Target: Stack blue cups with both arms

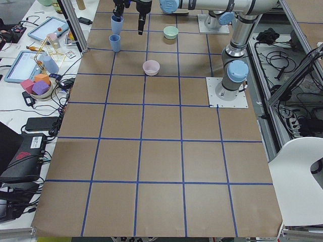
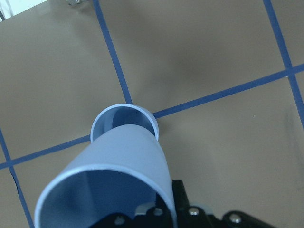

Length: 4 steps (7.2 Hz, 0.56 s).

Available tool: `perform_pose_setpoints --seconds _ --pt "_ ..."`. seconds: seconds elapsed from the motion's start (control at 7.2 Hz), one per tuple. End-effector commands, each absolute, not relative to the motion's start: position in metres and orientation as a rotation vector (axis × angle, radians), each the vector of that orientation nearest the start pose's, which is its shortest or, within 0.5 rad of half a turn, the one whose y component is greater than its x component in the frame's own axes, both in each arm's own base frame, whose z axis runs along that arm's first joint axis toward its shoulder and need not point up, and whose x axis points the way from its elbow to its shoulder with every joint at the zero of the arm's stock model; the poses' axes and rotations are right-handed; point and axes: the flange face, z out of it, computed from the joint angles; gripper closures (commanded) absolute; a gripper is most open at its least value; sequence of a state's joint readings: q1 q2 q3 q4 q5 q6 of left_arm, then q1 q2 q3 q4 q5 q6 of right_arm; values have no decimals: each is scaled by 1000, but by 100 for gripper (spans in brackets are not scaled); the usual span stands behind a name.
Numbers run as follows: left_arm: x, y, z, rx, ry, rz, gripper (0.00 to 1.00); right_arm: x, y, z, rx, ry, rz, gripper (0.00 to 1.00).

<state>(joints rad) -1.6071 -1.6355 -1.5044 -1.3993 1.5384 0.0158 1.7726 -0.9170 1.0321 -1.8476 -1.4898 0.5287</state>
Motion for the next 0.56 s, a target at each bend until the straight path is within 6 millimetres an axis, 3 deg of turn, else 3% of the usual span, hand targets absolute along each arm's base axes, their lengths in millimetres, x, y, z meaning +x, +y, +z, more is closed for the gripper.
perform_pose_setpoints --seconds 0.0,0.42 --pt "-156 -529 508 87 3161 -279 0 294 -728 360 487 2960 -170 100" --pt "-156 -528 509 86 3159 -279 0 295 -729 354 487 2967 -147 100"
